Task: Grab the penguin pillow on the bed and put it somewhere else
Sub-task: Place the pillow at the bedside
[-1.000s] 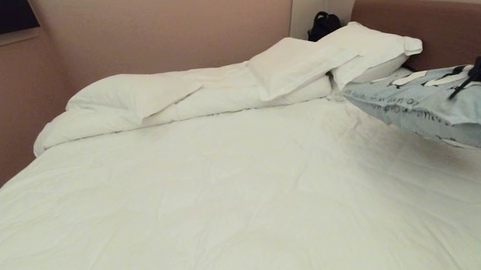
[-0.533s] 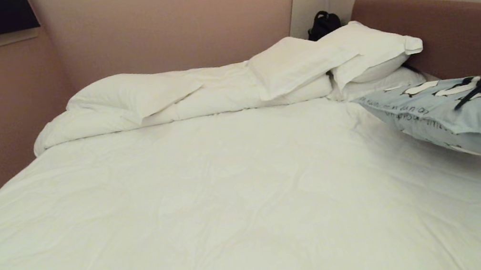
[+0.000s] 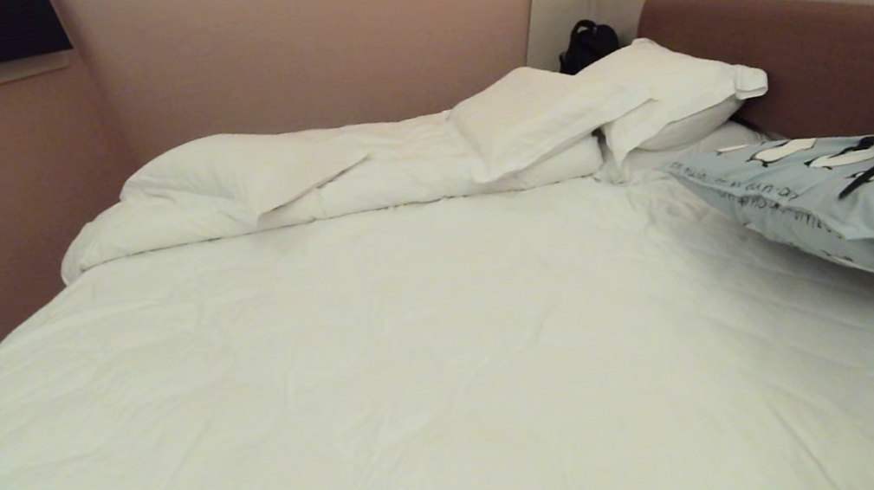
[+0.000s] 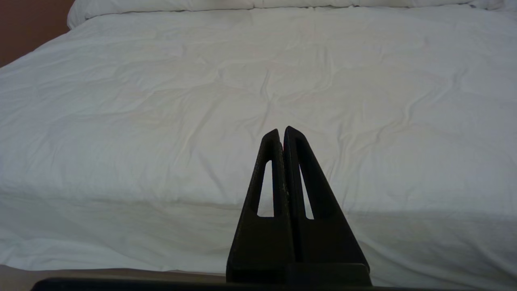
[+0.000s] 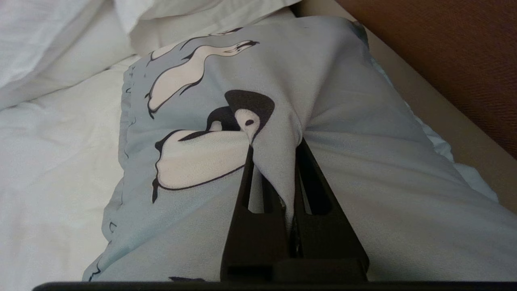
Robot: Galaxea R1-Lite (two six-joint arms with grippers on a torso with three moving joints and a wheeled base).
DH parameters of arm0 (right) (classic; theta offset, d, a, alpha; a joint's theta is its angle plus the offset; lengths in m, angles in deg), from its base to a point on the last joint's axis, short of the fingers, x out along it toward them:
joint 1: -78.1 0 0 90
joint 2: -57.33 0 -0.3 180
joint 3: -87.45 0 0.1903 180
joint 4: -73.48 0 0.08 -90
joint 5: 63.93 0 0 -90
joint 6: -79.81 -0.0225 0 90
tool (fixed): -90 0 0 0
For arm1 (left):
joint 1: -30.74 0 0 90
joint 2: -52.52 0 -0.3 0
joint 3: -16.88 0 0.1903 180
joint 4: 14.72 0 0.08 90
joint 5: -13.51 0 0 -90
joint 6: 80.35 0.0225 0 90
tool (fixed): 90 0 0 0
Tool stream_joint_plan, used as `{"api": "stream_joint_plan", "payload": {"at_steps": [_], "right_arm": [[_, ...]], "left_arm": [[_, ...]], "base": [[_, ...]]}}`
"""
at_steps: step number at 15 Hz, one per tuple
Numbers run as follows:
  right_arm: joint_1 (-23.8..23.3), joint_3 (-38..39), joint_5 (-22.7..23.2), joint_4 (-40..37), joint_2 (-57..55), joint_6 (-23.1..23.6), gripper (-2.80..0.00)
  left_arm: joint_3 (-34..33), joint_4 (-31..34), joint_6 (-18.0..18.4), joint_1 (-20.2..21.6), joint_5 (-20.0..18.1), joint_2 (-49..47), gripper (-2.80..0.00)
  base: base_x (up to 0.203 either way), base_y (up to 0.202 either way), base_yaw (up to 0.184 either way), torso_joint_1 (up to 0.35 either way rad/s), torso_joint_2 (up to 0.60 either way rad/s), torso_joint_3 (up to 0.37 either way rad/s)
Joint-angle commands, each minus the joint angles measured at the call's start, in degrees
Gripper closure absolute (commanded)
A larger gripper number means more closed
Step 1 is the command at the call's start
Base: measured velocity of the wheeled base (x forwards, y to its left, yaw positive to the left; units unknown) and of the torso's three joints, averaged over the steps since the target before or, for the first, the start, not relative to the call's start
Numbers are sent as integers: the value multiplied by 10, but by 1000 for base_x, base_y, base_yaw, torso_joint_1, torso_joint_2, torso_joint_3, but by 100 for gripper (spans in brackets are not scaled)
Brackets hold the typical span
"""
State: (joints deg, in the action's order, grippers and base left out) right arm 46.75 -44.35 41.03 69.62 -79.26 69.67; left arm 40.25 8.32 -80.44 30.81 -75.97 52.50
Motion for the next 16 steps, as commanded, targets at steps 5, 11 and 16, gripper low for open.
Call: {"api": "stream_joint_plan", "payload": {"at_steps": [5, 11, 16], "right_arm": [[-5, -16, 30, 3, -64, 22, 0], [-21, 74, 29, 48, -85, 84, 0], [-21, 145, 27, 110, -83, 113, 0]], "left_arm": [[0, 0, 0, 0, 0, 0, 0], [0, 0, 0, 0, 0, 0, 0], [0, 0, 0, 0, 0, 0, 0]], "base": [[0, 0, 0, 0, 0, 0], [0, 0, 0, 0, 0, 0], [0, 0, 0, 0, 0, 0]]}}
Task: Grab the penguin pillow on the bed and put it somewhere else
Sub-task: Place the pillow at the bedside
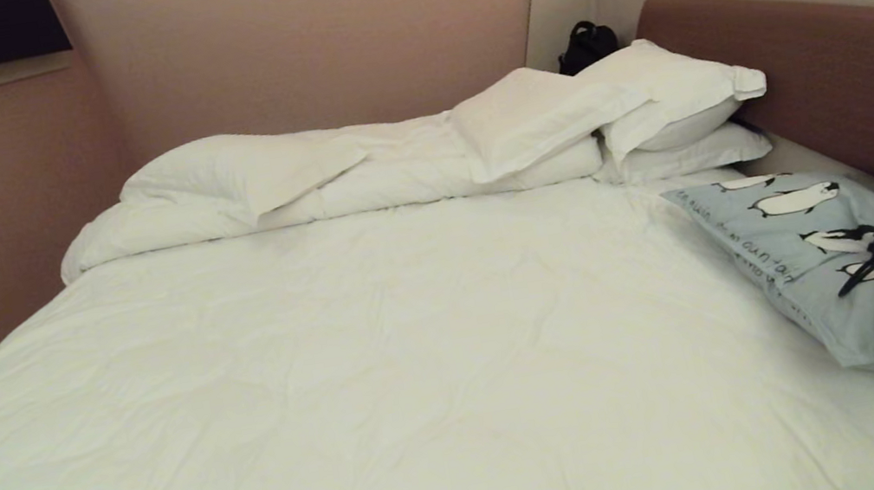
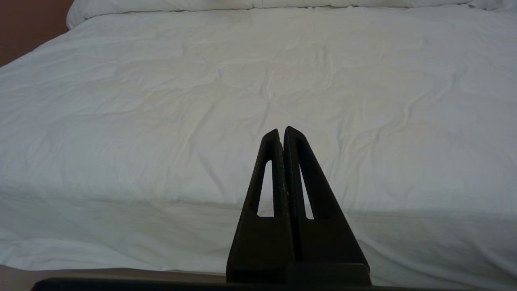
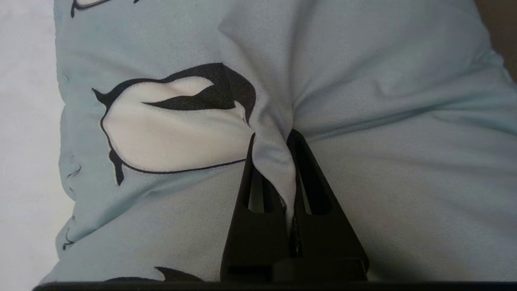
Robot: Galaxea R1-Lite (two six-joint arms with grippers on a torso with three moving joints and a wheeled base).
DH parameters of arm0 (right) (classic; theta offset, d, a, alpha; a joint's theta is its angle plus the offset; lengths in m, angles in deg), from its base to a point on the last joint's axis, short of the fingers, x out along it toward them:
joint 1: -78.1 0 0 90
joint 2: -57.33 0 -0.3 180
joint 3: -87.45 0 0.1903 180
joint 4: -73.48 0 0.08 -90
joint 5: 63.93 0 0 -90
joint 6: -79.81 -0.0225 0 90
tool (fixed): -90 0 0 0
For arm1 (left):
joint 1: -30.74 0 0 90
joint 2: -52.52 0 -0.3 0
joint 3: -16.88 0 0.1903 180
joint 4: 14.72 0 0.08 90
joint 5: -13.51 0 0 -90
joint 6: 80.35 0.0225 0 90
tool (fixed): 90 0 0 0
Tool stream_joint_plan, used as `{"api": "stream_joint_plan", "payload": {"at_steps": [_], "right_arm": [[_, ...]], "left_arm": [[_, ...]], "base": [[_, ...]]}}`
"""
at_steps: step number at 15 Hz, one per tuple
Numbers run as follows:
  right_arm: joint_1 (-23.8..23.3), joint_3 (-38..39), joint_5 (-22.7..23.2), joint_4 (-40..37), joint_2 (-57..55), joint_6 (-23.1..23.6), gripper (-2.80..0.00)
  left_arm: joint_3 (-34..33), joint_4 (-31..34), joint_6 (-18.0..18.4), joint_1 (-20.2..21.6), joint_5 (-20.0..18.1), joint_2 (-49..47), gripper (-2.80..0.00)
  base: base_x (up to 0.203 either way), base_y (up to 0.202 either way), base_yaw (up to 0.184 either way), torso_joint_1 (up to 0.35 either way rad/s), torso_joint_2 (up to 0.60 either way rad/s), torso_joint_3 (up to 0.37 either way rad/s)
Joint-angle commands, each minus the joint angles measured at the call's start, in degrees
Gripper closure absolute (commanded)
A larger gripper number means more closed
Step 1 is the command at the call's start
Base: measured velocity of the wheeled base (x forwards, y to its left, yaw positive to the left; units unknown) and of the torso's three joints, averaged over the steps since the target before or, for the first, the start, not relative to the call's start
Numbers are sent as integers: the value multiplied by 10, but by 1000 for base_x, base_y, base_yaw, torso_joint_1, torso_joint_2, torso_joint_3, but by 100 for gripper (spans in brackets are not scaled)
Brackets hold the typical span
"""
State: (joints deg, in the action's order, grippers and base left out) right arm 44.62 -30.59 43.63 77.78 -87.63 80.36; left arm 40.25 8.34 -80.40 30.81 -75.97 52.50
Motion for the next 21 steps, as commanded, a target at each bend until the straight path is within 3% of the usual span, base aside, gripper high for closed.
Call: {"api": "stream_joint_plan", "payload": {"at_steps": [1, 3, 4, 9, 15, 18, 21], "right_arm": [[-1, 9, 0, 27, 1, 6, 0], [-7, 9, 0, 28, -1, 6, 0], [-8, 9, 0, 27, 1, 5, -280], [-15, 62, 8, 30, 85, -3, -280], [-12, 241, 26, 124, 275, 0, -280], [13, 307, 48, 127, 385, 0, -280], [76, 362, 44, 95, 462, -6, -280]], "left_arm": [[0, 0, 0, 0, 0, 0, 0], [0, 0, 0, 0, 0, 0, 0], [0, 0, -1, 0, 0, 0, 0], [0, 0, 0, 0, 0, 0, 0], [0, 0, -1, 0, 0, 0, 0], [0, 0, 0, 1, 0, 0, 0], [0, 0, -1, 0, 0, 0, 0]], "base": [[0, 0, 0, 0, 0, 0], [0, 0, 0, 0, 0, 0], [0, 0, 0, 0, 0, 0], [0, 0, 0, 0, 0, 0], [0, 0, 0, 0, 0, 0], [0, 0, 0, 0, 0, 0], [0, 0, 0, 0, 0, 0]]}}
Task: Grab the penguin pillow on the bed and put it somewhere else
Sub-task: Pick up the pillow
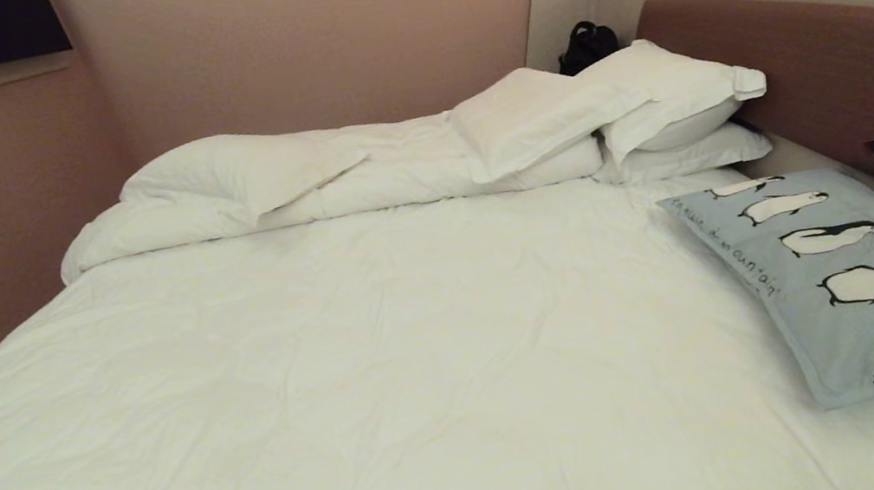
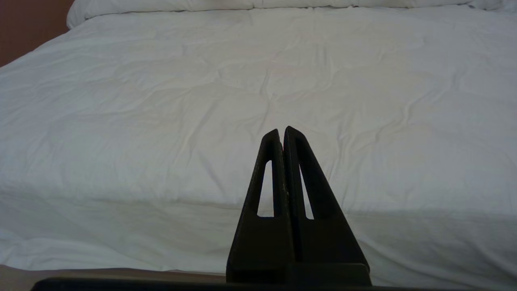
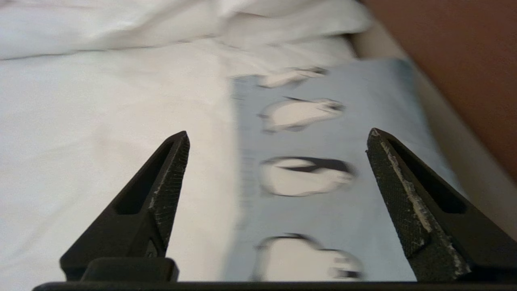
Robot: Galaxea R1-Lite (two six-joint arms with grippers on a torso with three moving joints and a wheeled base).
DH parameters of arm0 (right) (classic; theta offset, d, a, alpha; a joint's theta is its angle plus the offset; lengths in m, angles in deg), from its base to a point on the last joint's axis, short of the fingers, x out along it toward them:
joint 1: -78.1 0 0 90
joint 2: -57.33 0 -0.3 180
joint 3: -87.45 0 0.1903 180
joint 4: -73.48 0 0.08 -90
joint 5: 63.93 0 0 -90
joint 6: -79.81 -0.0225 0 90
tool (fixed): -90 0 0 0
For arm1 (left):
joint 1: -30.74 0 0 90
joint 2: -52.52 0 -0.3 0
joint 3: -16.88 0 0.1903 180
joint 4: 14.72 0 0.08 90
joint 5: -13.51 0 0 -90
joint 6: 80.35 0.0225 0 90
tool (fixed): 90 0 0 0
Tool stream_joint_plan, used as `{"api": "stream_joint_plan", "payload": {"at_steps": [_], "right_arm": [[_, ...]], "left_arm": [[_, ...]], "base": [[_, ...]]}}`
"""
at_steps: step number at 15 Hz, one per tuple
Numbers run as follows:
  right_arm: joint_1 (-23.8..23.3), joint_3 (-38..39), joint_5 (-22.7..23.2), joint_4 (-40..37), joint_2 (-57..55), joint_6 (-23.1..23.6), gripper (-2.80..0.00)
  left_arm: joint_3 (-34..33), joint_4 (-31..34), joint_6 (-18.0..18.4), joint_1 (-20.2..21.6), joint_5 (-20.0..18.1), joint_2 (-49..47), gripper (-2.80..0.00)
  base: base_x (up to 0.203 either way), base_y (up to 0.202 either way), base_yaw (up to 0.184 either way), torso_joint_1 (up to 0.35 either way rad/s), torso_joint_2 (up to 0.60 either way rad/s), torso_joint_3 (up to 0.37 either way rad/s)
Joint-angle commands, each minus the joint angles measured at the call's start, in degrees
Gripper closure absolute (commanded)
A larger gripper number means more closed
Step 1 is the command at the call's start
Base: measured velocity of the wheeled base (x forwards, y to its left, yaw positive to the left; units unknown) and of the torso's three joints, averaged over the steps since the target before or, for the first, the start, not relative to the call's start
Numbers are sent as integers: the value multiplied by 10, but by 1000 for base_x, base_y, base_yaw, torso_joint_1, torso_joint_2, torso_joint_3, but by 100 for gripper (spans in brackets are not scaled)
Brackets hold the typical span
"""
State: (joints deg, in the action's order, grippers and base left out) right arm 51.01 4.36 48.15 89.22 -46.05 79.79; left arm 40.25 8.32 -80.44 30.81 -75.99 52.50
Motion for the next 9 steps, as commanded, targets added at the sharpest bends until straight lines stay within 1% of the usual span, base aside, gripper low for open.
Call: {"api": "stream_joint_plan", "payload": {"at_steps": [1, 3, 5, 6, 9], "right_arm": [[38, 22, -14, -42, 68, -2, 0], [84, 48, -59, -89, 92, -3, 0], [113, 77, -104, -101, 116, -3, 0], [126, 92, -120, -107, 131, -3, 0], [149, 144, -130, -135, 192, -7, 0]], "left_arm": [[0, 0, 0, 0, 0, 0, 0], [0, 0, -1, 0, 0, 0, 0], [0, 0, 0, 0, 0, 0, 0], [0, 0, 0, 0, 0, 0, 0], [0, 0, 0, 0, 0, 0, 0]], "base": [[0, 0, 0, 0, 0, 0], [0, 0, 0, 0, 0, 0], [0, 0, 0, 0, 0, 0], [0, 0, 0, 0, 0, 0], [0, 0, 0, 0, 0, 0]]}}
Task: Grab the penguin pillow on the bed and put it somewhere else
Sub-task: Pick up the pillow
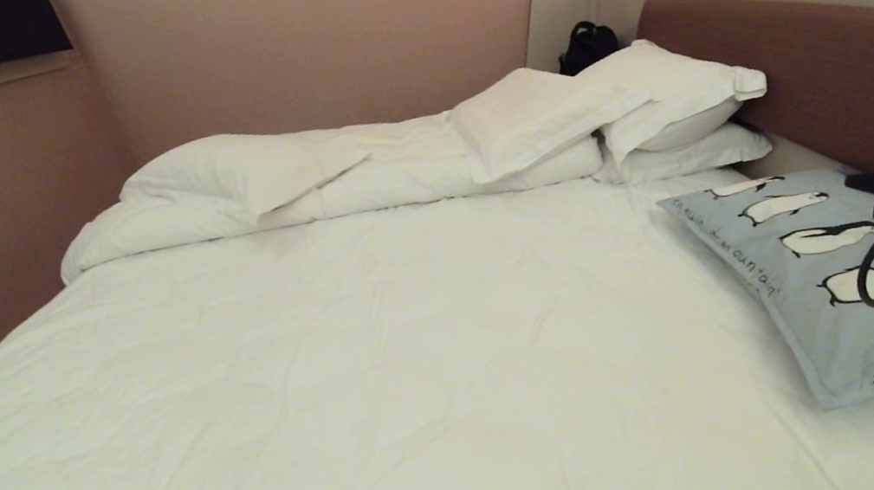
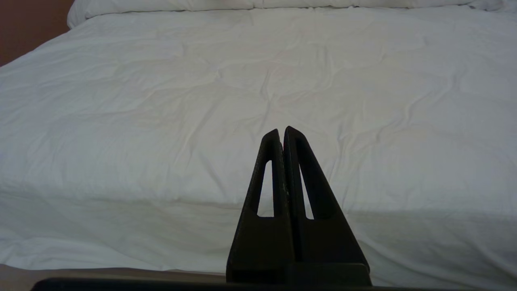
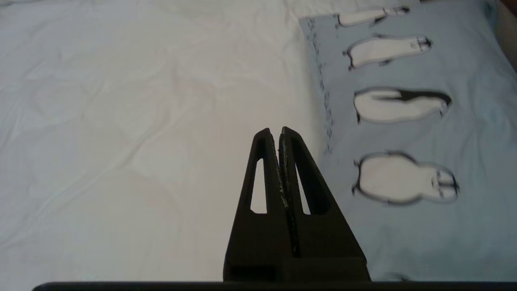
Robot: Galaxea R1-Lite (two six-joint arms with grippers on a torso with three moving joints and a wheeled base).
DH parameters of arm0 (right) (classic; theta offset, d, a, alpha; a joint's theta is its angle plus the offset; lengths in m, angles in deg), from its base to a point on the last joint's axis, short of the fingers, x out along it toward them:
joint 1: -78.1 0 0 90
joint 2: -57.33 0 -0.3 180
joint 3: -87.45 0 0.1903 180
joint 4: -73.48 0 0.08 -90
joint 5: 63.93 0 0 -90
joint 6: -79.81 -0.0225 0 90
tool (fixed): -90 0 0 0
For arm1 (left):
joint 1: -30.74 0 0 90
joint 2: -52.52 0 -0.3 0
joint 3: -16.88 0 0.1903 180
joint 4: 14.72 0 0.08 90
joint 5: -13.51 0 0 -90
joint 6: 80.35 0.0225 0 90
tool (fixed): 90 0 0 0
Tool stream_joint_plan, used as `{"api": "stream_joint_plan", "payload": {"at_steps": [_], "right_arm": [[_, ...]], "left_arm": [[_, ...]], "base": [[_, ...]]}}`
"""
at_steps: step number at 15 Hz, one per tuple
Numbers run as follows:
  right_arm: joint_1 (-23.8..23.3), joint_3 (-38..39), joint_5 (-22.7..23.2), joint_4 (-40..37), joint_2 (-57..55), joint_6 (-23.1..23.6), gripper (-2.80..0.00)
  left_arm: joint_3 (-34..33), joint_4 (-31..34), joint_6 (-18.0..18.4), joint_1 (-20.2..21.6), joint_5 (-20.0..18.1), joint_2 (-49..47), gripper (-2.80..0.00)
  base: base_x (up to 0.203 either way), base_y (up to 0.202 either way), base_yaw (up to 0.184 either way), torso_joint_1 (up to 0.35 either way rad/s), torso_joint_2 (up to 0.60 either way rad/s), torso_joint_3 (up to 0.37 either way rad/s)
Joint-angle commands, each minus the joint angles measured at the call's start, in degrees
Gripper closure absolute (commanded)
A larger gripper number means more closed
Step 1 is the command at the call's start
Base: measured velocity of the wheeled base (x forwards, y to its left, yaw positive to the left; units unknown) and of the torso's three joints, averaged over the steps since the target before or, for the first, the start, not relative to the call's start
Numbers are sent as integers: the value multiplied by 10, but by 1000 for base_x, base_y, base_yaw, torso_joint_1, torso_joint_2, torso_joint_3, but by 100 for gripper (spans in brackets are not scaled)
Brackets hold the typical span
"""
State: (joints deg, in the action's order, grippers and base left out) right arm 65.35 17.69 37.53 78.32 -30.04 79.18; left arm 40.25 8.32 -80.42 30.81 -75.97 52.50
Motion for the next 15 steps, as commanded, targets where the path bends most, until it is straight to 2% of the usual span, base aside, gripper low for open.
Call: {"api": "stream_joint_plan", "payload": {"at_steps": [1, 6, 8, 11, 15], "right_arm": [[11, 33, -23, -30, 62, -7, 0], [31, 114, -4, -83, 250, -36, 0], [33, 115, 49, -160, 357, -58, 0], [35, 89, 132, -318, 483, -84, 0], [42, 75, 172, -403, 569, -94, 0]], "left_arm": [[0, 0, 0, 0, 0, 0, 0], [0, 0, 0, 0, 0, 0, 0], [0, 0, 0, 0, 0, 0, 0], [0, 0, 0, 0, 0, 0, 0], [0, 0, 0, 0, 0, 0, 0]], "base": [[0, 0, 0, 0, 0, 0], [0, 0, 0, 0, 0, 0], [0, 0, 0, 0, 0, 0], [0, 0, 0, 0, 0, 0], [0, 0, 0, 0, 0, 0]]}}
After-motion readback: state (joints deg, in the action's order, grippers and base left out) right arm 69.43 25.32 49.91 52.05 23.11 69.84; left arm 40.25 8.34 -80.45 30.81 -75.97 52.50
